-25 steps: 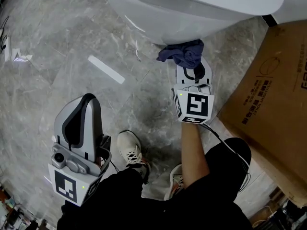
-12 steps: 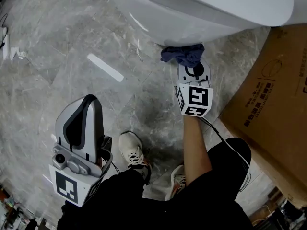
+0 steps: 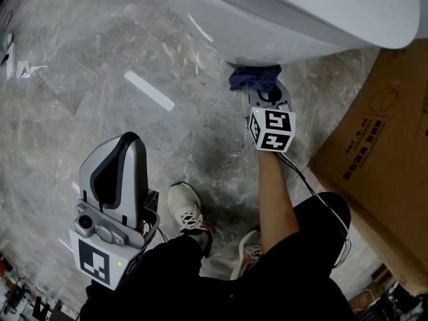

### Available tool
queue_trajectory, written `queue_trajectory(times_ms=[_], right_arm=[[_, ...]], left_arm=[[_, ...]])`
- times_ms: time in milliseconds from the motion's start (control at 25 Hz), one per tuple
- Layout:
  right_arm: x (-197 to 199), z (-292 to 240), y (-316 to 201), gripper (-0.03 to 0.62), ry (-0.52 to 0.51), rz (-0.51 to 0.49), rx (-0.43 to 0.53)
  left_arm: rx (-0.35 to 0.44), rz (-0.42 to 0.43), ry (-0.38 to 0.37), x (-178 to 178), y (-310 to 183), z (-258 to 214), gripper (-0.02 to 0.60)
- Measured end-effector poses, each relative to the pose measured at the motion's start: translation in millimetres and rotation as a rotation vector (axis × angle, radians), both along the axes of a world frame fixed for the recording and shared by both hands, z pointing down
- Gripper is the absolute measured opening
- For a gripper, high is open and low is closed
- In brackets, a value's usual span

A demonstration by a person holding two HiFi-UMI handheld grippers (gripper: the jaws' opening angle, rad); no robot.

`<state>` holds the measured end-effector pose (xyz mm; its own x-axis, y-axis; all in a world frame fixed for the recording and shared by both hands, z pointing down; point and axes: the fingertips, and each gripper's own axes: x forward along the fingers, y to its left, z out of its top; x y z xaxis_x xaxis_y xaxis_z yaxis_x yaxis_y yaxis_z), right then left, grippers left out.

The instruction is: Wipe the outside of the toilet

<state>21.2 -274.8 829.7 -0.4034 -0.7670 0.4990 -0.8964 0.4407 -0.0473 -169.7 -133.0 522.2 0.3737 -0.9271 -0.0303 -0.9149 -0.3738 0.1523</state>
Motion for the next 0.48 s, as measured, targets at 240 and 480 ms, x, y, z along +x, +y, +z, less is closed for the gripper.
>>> queue_trajectory(times_ms=[240, 480], right_arm=[[4, -11, 12, 0.126, 0.008, -0.006, 0.025], [16, -49, 26, 0.125, -0.031, -0.026, 0.089]], left_arm=[[0.014, -0.007, -0.018, 6, 6, -9, 0.011], [0.022, -0.043, -0.043, 15, 17, -23, 0.011]])
